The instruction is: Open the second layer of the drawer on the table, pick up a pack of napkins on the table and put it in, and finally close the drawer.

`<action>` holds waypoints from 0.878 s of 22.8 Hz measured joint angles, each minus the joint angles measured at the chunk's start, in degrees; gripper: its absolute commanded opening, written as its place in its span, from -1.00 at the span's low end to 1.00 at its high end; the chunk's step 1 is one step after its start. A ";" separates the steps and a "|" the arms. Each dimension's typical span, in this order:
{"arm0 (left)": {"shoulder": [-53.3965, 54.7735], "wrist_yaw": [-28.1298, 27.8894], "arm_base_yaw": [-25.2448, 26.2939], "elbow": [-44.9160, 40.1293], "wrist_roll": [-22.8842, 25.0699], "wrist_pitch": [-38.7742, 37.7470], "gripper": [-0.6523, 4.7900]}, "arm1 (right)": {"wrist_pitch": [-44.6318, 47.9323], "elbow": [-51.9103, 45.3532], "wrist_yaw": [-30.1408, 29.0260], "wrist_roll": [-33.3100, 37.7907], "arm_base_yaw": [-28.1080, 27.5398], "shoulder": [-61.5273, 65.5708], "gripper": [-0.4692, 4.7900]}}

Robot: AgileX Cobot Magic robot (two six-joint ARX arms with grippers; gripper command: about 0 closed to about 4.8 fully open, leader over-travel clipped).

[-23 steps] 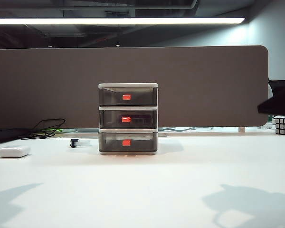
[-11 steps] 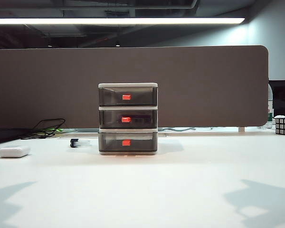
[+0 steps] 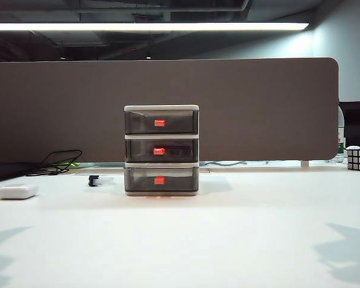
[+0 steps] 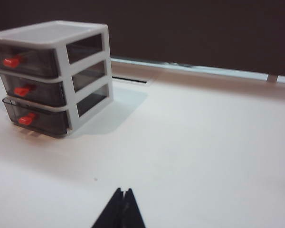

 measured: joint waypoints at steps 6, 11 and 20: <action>0.00 0.81 2.10 0.00 0.55 0.81 -0.78 | -8.61 0.00 2.64 -0.33 0.07 -10.91 -0.84; -0.02 0.07 2.10 0.00 0.57 0.92 -0.78 | -13.70 0.00 4.50 -0.28 0.15 -16.66 -0.84; 0.00 -1.03 1.68 0.00 0.31 -4.79 -0.78 | -16.02 0.00 5.79 0.76 0.13 -16.81 -0.84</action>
